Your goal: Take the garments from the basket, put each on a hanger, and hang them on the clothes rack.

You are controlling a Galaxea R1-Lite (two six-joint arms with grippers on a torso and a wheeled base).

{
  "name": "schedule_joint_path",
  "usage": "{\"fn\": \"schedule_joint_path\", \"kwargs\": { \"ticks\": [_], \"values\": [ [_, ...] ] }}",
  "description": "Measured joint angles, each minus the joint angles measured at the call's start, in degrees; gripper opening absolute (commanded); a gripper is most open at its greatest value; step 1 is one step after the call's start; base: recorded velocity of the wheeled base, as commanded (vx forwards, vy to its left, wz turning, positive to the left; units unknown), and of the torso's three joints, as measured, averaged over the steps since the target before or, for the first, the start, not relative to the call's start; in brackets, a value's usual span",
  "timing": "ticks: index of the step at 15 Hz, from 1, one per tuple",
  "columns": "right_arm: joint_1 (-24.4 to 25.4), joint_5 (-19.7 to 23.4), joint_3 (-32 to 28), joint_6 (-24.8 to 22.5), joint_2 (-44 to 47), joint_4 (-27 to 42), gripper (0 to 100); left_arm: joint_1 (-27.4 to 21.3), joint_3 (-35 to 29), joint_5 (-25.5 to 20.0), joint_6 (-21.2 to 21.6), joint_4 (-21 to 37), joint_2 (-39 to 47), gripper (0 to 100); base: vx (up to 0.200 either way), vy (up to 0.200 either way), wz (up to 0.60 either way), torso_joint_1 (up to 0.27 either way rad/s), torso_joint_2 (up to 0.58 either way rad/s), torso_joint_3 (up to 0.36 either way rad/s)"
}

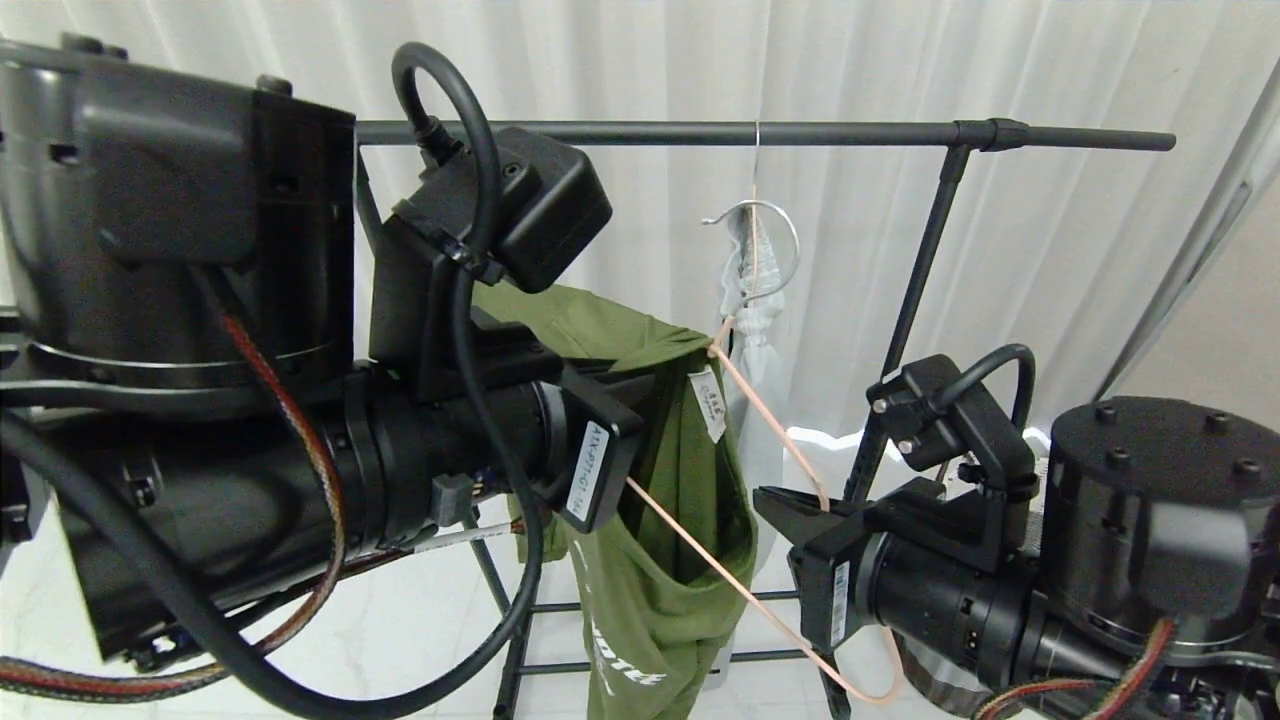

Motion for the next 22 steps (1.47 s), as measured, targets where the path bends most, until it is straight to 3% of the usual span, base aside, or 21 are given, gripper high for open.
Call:
{"fn": "schedule_joint_path", "kwargs": {
  "ticks": [3,4,10,13,16,19,22],
  "values": [
    [1.7,-3.5,0.0,-0.4,-0.2,-1.3,0,0.0,0.4,0.0,0.0,-0.1,-0.3,0,0.000,0.000,0.00,0.000,0.00,0.000],
    [2.0,-4.1,0.0,-1.3,-0.3,-2.2,0,0.0,0.5,0.0,0.0,-0.1,-0.4,100,0.000,0.000,0.00,0.000,0.00,0.000],
    [2.3,-5.2,0.2,-6.0,-0.7,-7.1,0,0.0,2.3,-0.3,-0.3,-0.1,-1.6,100,0.000,0.000,0.00,0.000,0.00,0.000],
    [1.8,-5.8,1.6,-7.1,-1.3,-7.6,0,0.0,6.2,-0.4,0.0,-0.1,-4.8,100,0.000,0.000,0.00,0.000,0.00,0.000],
    [0.4,-5.1,5.2,-9.9,-3.6,-7.6,0,1.0,10.1,-3.2,2.8,-0.1,-10.4,100,0.000,0.000,0.00,0.000,0.00,0.000],
    [-2.0,-1.7,9.4,-12.4,-7.0,-7.6,0,9.4,10.8,-15.8,10.8,-0.2,-14.2,100,0.000,0.000,0.00,0.000,0.00,0.000],
    [-4.6,3.0,14.4,-15.4,-10.8,-7.6,0,20.1,10.2,-33.7,23.5,-0.2,-14.3,100,0.000,0.000,0.00,0.000,0.00,0.000]
  ]
}}
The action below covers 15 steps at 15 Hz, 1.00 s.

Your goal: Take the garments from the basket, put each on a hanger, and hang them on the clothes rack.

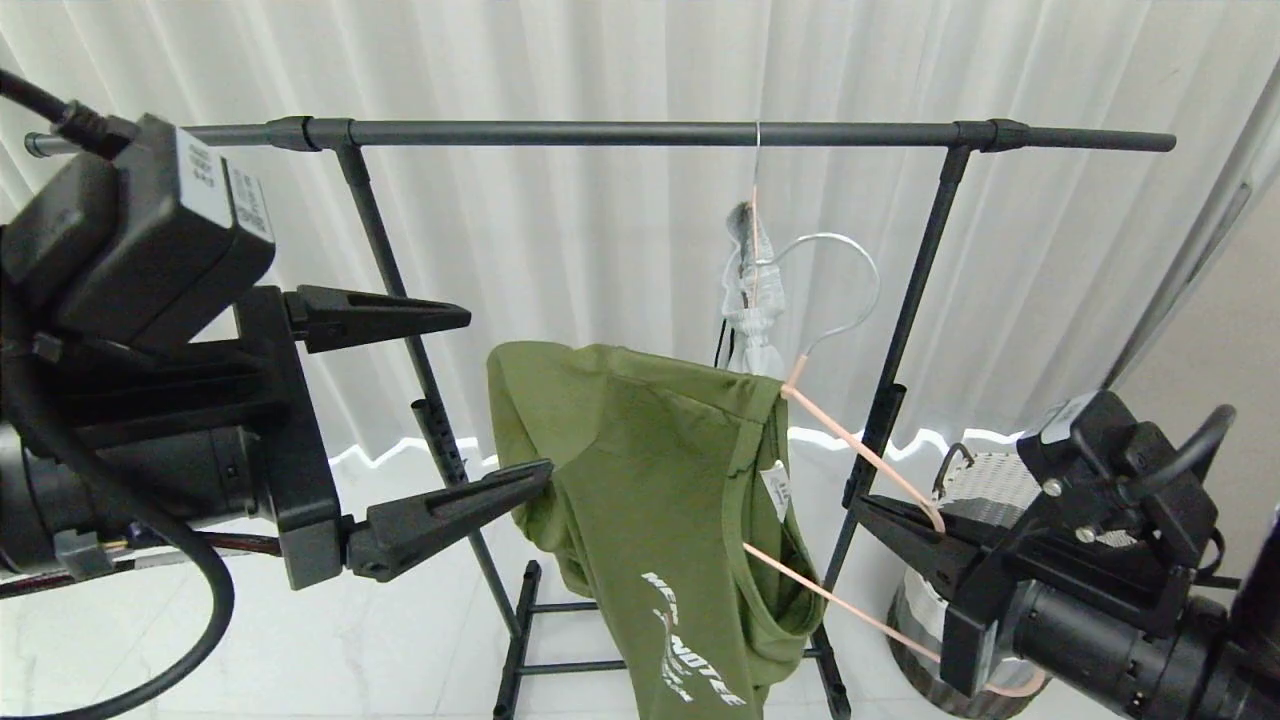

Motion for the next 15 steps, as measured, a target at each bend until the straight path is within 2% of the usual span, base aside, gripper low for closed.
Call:
{"fn": "schedule_joint_path", "kwargs": {
  "ticks": [1,3,7,13,15],
  "values": [
    [-0.4,0.7,1.3,-0.6,-1.0,0.0,0,1.8,-0.4,-4.2,3.1,0.0,1.0,100,0.000,0.000,0.00,0.000,0.00,0.000],
    [-0.7,2.6,2.8,-1.5,-2.1,0.0,0,3.2,-1.6,-9.7,6.0,0.0,3.9,100,0.000,0.000,0.00,0.000,0.00,0.000],
    [-0.7,4.9,3.4,-2.5,-2.6,0.0,0,3.0,-5.9,-16.1,12.5,0.0,12.8,100,0.000,0.000,0.00,0.000,0.00,0.000],
    [-0.6,6.7,4.2,-4.8,-2.8,0.2,0,1.0,-7.2,-16.8,13.6,0.2,18.7,100,0.000,0.000,0.00,0.000,0.00,0.000],
    [-0.6,7.2,4.7,-5.4,-2.8,0.3,0,0.9,-6.9,-16.8,15.2,0.2,19.5,100,0.000,0.000,0.00,0.000,0.00,0.000]
  ]
}}
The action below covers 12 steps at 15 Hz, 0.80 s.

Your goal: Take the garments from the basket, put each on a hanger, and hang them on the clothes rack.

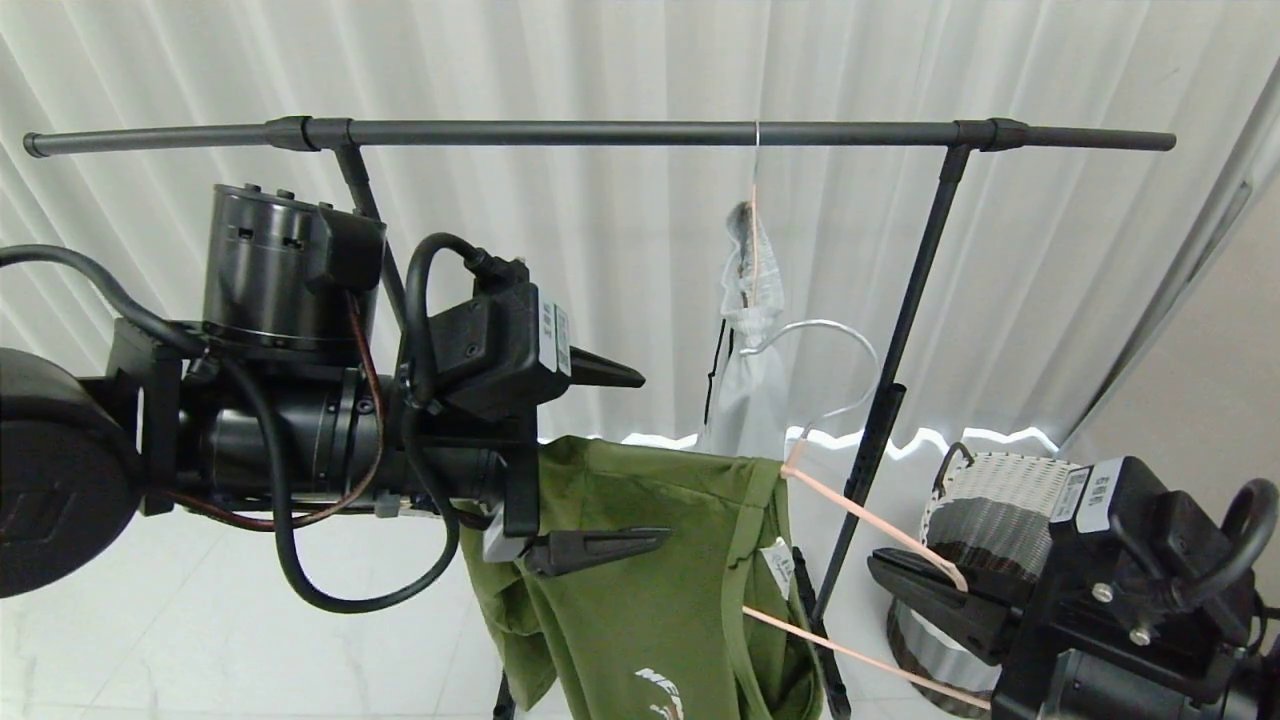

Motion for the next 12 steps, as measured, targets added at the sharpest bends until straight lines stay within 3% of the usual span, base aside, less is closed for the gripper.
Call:
{"fn": "schedule_joint_path", "kwargs": {
  "ticks": [6,12],
  "values": [
    [0.2,0.2,0.3,-0.5,0.0,1.5,0,-0.4,3.0,0.0,5.0,0.0,0.8,100,0.000,0.000,0.00,0.000,0.00,0.000],
    [0.3,1.2,0.1,-0.8,0.2,2.9,0,-0.7,3.9,0.0,5.4,0.0,0.9,100,0.000,0.000,0.00,0.000,0.00,0.000]
  ]
}}
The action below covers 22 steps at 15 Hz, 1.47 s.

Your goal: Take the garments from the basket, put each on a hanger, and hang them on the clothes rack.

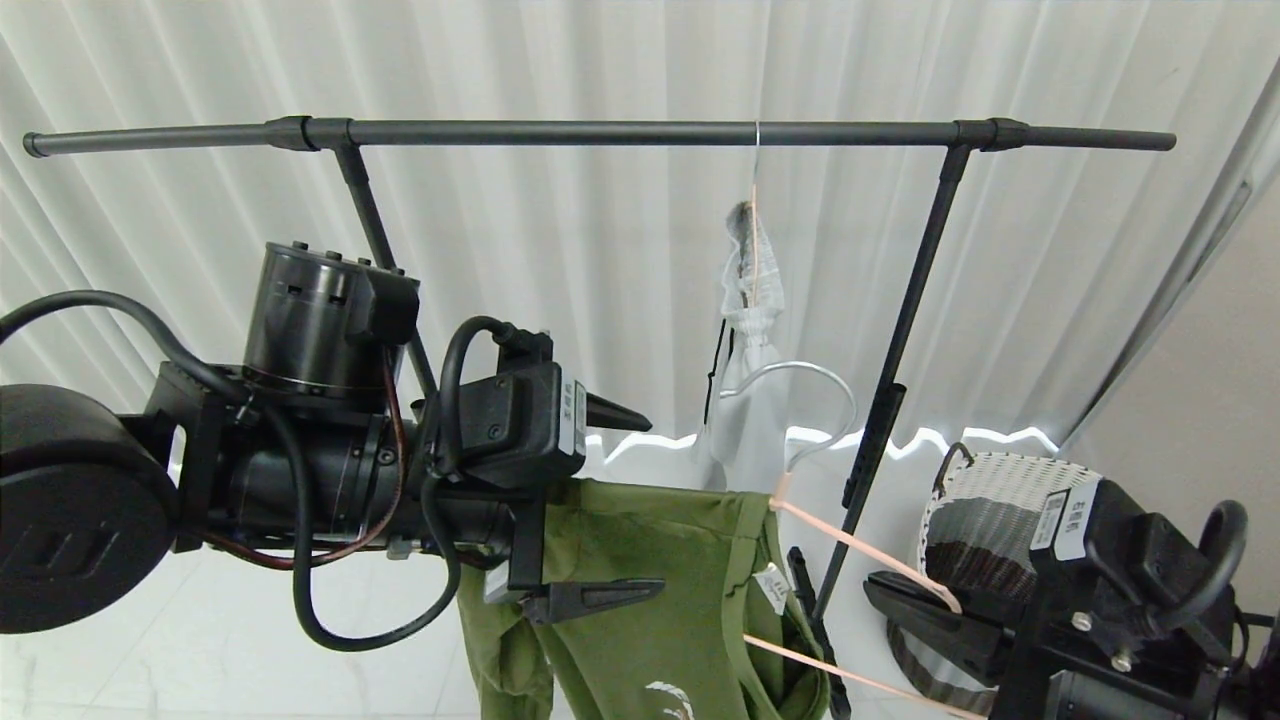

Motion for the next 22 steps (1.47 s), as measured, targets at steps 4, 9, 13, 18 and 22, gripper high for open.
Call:
{"fn": "schedule_joint_path", "kwargs": {
  "ticks": [4,9,13,18,22],
  "values": [
    [-0.1,0.0,0.1,0.1,0.6,0.7,0,-0.9,2.2,0.0,0.0,0.1,-0.5,100,0.000,0.000,0.00,0.000,0.00,0.000],
    [-1.1,0.1,-0.1,0.5,1.6,0.6,0,0.9,2.2,0.0,-0.3,0.0,0.4,100,0.000,0.000,0.00,0.000,0.00,0.000],
    [-4.6,5.1,-1.1,-0.1,3.2,0.3,0,4.0,1.0,0.0,-0.3,0.0,1.1,100,0.000,0.000,0.00,0.000,0.00,0.000],
    [-8.0,6.1,-3.3,-1.4,7.4,-2.5,0,6.0,0.2,-0.2,-0.4,0.0,1.3,100,0.000,0.000,0.00,0.000,0.00,0.000],
    [-10.2,8.5,-5.1,-3.3,11.9,-6.7,0,7.7,-1.2,-0.2,-0.4,-0.1,2.3,100,0.000,0.000,0.00,0.000,0.00,0.000]
  ]
}}
